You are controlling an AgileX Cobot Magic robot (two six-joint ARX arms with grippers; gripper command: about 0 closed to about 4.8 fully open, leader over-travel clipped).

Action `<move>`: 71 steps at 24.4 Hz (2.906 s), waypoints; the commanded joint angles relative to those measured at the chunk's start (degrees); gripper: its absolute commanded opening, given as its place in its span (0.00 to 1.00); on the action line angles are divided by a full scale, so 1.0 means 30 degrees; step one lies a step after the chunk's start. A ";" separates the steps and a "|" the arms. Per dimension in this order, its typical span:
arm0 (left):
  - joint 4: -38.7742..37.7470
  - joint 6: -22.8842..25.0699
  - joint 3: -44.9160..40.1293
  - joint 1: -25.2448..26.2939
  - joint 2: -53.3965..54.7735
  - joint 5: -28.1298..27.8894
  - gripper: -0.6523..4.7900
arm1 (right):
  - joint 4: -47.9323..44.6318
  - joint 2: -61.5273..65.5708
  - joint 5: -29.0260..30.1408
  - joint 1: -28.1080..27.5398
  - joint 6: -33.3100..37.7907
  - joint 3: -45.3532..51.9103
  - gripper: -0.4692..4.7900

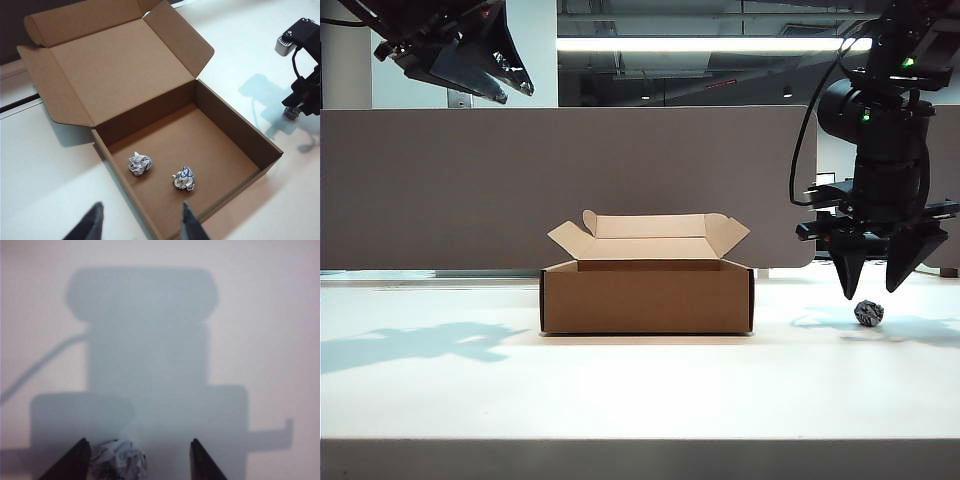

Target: Pick up all the paper balls on the table and put them in the paper box.

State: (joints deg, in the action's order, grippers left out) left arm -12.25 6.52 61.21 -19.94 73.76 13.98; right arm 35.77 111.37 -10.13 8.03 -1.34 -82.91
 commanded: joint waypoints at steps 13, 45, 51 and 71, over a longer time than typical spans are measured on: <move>0.0240 -0.0036 -0.0007 0.0000 -0.0080 0.0066 0.47 | 0.0729 0.0044 0.0933 0.0022 0.0801 -0.0073 0.59; 0.0262 0.0044 -0.0007 0.0000 -0.0080 0.0058 0.47 | 0.0131 -0.0146 0.2091 0.0117 0.0823 -0.0080 0.31; 0.0299 0.0102 -0.0007 0.0000 -0.0073 0.0066 0.47 | -0.1625 -0.1843 0.4677 0.0248 0.1377 -0.0109 0.31; 0.0364 0.0175 -0.0007 0.0000 -0.0073 0.0066 0.47 | -0.4787 -0.2171 0.6739 0.4430 0.1311 -0.0350 0.55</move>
State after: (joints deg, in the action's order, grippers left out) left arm -11.79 6.81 61.21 -19.92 73.76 13.96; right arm 22.37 105.27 9.93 21.23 2.59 -83.50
